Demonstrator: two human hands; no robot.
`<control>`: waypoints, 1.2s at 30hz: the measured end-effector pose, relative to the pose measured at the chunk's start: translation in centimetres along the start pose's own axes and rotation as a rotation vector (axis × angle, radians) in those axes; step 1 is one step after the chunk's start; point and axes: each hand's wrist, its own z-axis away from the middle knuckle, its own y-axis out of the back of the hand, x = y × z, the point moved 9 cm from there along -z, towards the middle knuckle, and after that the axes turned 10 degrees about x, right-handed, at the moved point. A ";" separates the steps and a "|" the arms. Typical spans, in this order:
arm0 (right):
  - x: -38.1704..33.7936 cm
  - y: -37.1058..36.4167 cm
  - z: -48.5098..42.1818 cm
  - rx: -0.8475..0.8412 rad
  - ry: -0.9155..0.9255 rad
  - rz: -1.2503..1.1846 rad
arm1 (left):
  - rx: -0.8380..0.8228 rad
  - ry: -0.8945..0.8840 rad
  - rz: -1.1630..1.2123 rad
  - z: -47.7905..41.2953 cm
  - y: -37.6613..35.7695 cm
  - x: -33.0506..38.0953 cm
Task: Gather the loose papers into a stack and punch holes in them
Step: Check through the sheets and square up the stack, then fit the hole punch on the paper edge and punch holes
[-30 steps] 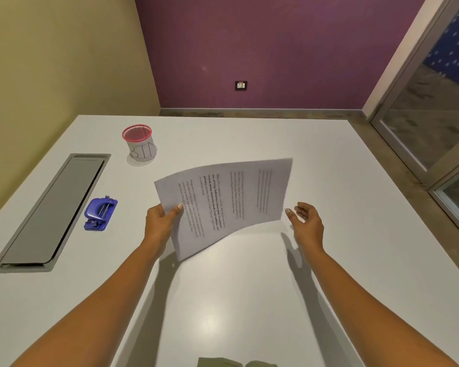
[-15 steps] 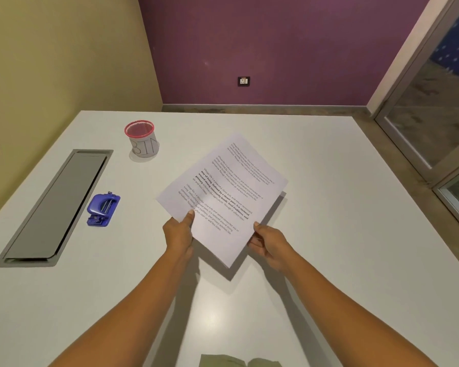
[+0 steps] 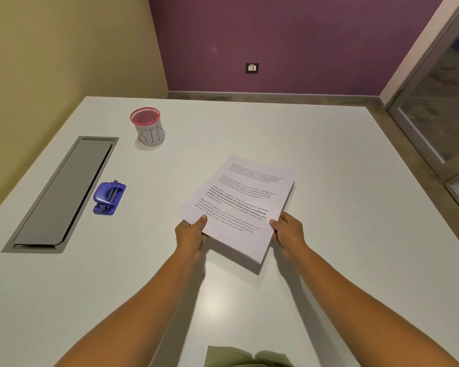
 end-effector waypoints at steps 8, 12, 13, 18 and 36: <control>0.3 0.9 -2.3 0.033 0.044 0.103 | -0.064 -0.046 -0.110 -4.8 4.1 4.4; 1.0 0.7 -3.2 0.024 0.042 0.101 | 0.051 -0.330 -0.570 -7.8 7.6 8.8; 1.2 0.7 -3.4 0.024 0.044 0.104 | 0.089 -0.406 -0.680 -8.4 8.4 10.1; 1.8 0.1 -4.2 0.009 0.042 0.104 | 0.312 -0.613 -0.893 -11.2 12.3 15.2; 2.4 -2.3 -4.4 -0.045 -0.004 0.006 | 0.400 -0.311 -0.912 -18.1 16.0 16.0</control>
